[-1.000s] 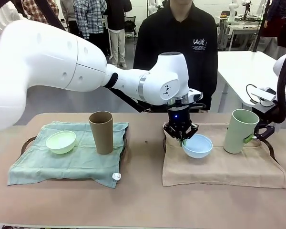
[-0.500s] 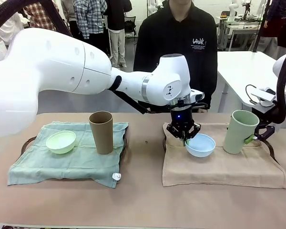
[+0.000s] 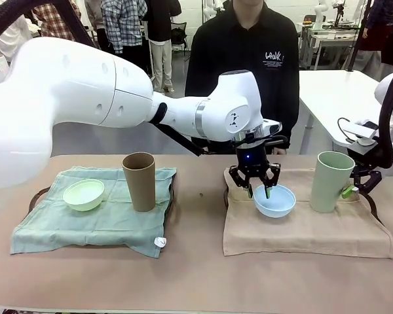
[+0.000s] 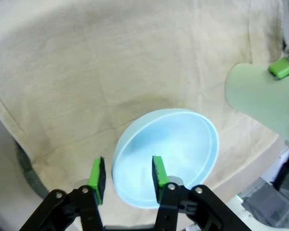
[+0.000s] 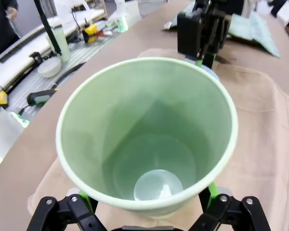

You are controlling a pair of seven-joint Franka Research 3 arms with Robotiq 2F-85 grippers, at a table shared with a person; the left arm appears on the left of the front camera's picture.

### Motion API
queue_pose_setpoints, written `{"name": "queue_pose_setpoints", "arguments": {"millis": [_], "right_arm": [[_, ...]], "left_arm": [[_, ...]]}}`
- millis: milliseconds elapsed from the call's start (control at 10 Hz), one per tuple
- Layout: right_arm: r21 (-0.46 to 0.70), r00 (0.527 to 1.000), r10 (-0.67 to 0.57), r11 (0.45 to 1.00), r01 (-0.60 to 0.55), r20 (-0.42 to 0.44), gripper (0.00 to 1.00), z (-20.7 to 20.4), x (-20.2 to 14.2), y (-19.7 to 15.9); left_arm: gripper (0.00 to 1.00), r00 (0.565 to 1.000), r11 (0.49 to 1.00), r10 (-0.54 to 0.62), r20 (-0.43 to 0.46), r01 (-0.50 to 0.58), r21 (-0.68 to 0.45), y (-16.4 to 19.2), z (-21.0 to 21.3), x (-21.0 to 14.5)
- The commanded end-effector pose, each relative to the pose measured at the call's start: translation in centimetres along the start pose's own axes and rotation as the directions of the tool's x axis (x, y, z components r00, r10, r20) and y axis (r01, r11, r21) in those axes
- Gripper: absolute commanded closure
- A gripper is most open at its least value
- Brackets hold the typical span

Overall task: Set up a tray with a mat and arrange the tableware.
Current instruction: Place the Picnic Bowl and Reusable plastic cup back onto the Handle tray in front of the human's position.

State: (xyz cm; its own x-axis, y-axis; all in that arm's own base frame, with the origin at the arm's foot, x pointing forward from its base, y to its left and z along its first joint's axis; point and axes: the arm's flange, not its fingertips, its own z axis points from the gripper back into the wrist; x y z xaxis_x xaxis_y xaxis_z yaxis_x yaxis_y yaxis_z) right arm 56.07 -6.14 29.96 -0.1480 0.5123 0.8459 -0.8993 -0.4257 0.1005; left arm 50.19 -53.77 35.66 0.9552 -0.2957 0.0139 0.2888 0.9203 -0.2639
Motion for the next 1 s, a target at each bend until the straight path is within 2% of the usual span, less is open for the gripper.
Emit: {"name": "queue_pose_setpoints", "arguments": {"millis": [0, 300, 600, 700, 900], "right_arm": [[0.011, 0.998, -0.015, 1.0, 0.015, -0.069, 0.0, 1.1, 0.5, 1.2], [-0.041, 0.998, -0.005, 0.999, 0.002, -0.067, 0.0, 3.9, 0.0, 3.0], [-0.148, 0.996, -0.047, 0.988, 0.035, -0.076, 0.0, 7.2, -0.6, 4.8], [-0.196, 0.994, -0.079, 0.979, 0.063, -0.075, 0.0, 8.5, -0.6, 5.5], [-0.298, 0.97, -0.24, 0.93, 0.217, -0.043, 0.0, 10.6, 1.0, 8.2]], "left_arm": [[0.46, 1.0, 1.0, 0.02, -0.012, -0.02, -0.021, -0.1, 1.1, -0.7], [0.46, 0.999, 0.998, -0.031, -0.017, 0.03, -0.059, -0.9, 1.8, -1.4], [0.46, 0.998, 0.995, -0.059, 0.002, 0.059, -0.074, -1.1, 3.3, -2.1], [0.46, 0.998, 0.995, -0.064, 0.02, 0.065, -0.071, -0.9, 4.1, -2.6], [0.46, 0.995, 0.998, -0.06, 0.078, 0.063, -0.031, -0.2, 7.1, -3.9]]}}
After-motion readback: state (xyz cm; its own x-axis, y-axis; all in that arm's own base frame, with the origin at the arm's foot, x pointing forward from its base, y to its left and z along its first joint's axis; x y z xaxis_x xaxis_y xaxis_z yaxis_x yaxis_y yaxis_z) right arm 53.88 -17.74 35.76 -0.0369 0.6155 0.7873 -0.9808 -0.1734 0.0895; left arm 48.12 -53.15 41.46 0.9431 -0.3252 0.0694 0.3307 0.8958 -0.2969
